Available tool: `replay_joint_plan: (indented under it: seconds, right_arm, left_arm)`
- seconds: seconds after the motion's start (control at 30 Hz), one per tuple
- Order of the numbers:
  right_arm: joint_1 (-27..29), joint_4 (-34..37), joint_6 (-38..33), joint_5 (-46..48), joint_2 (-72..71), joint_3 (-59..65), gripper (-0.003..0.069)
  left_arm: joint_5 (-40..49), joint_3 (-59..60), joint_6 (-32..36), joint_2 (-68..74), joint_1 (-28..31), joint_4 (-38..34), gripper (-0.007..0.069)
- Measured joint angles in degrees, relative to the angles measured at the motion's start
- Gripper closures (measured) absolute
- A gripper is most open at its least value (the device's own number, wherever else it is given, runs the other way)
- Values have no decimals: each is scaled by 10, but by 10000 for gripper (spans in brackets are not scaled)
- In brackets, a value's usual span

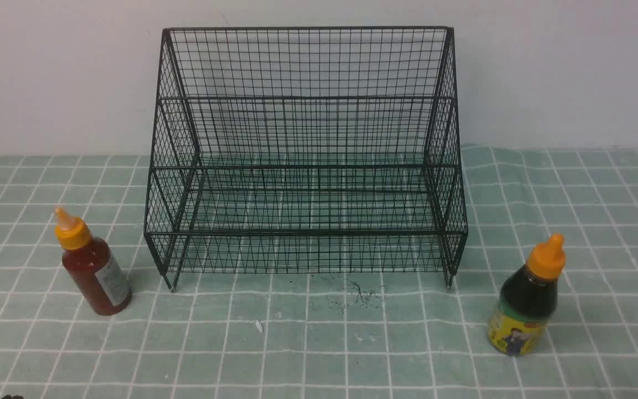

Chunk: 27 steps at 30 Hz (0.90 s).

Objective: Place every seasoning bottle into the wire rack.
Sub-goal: Use the right arm to grab the condiment bottle closest to it

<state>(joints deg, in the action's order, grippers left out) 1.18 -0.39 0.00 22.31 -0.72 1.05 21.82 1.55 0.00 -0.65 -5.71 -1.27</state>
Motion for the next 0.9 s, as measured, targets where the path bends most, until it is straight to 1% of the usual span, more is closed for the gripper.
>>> replay_joint_plan:
  seconds: [0.63, 0.7, 0.8, 0.83, 0.9]
  right_arm:
    - [0, 0, -3, 0, 0, 0, 671]
    - [0, -12, -21, -1, 0, 0, 671]
    - [0, -47, -54, -1, 0, 0, 671]
    - [0, -68, -69, -1, 0, 0, 671]
    - [0, -86, -76, -1, 0, 0, 671]
  left_arm:
    - [0, 0, 0, 0, 0, 0, 631]
    - [0, 0, 0, 0, 0, 0, 631]
    - [0, 0, 0, 0, 0, 0, 631]
    - [0, 0, 0, 0, 0, 0, 631]
    - [0, 0, 0, 0, 0, 0, 631]
